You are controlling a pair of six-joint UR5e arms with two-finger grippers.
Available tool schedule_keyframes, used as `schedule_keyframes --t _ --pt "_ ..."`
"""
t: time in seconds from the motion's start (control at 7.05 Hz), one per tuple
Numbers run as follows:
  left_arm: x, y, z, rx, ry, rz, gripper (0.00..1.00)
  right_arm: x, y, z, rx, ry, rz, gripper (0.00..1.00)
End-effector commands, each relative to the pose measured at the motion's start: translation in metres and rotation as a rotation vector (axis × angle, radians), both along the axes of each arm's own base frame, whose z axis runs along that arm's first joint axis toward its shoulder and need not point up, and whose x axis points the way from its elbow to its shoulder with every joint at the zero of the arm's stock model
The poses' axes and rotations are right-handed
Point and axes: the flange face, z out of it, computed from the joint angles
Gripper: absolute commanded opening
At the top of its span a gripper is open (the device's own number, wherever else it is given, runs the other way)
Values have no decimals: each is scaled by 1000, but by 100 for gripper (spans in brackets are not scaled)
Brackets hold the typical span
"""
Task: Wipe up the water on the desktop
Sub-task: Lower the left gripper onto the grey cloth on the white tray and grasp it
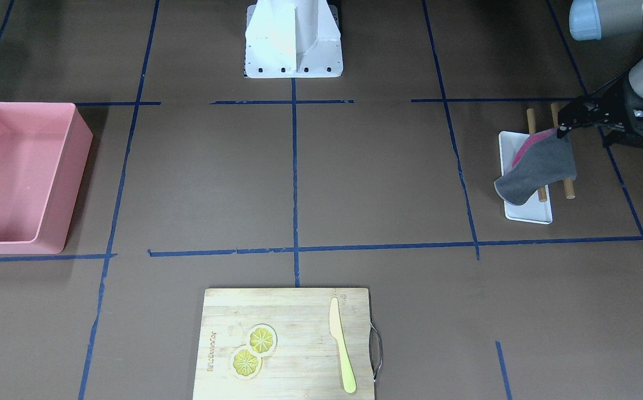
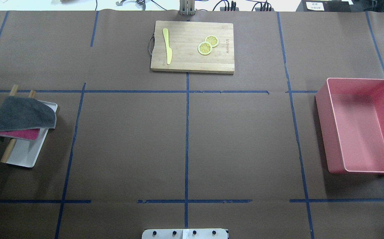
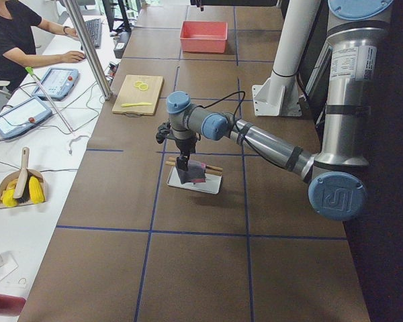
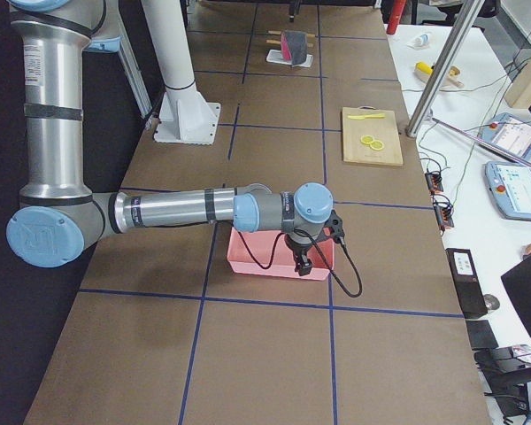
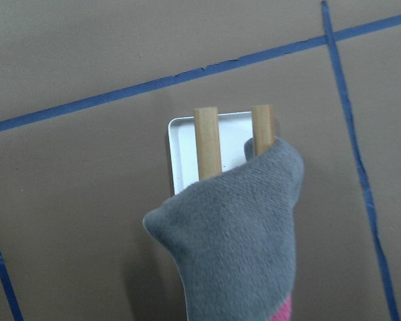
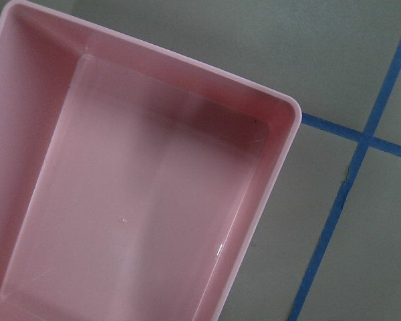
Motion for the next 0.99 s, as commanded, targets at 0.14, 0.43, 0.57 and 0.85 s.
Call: schedule_keyframes --t 0.14,0.43,0.57,0.85 --pt "19 -8 13 -8 15 -35 82 -6 -1 0 1 -1 -12 100" --pt "23 -7 13 -9 13 -29 68 -7 -1 0 1 -1 -15 100" --pt "23 -7 13 -9 13 -29 57 -7 -1 1 -2 -1 -15 100" --pt "24 -7 13 -8 13 -27 24 -7 -1 2 -3 -1 -15 100"
